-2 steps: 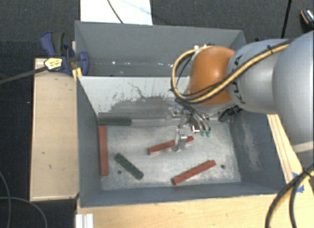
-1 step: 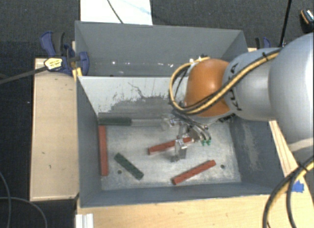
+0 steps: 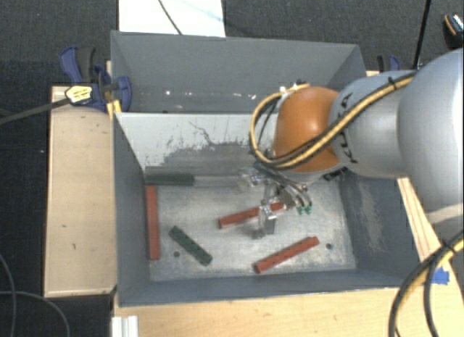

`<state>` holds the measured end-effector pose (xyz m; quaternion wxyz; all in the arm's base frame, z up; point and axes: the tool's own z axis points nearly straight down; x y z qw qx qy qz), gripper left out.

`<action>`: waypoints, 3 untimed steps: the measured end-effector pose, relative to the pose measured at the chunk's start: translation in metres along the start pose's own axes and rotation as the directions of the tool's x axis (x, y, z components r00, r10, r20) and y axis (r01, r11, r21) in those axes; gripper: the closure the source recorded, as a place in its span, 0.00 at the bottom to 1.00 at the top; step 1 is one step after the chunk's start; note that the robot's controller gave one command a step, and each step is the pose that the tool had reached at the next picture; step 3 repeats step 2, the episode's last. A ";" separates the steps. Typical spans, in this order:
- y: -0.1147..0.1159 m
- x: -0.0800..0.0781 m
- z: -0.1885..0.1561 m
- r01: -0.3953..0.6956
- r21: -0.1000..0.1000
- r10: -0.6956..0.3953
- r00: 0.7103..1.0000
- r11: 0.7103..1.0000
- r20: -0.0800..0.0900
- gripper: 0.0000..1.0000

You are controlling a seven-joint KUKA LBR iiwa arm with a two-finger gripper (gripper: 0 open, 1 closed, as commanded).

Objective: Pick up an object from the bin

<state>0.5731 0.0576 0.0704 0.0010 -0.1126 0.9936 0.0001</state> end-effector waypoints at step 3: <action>-0.001 -0.003 -0.094 0.006 0.002 -0.006 1.000 1.000 0.009 1.00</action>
Offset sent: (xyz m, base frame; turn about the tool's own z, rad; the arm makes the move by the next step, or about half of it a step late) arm 0.0000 0.0000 0.0000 0.0000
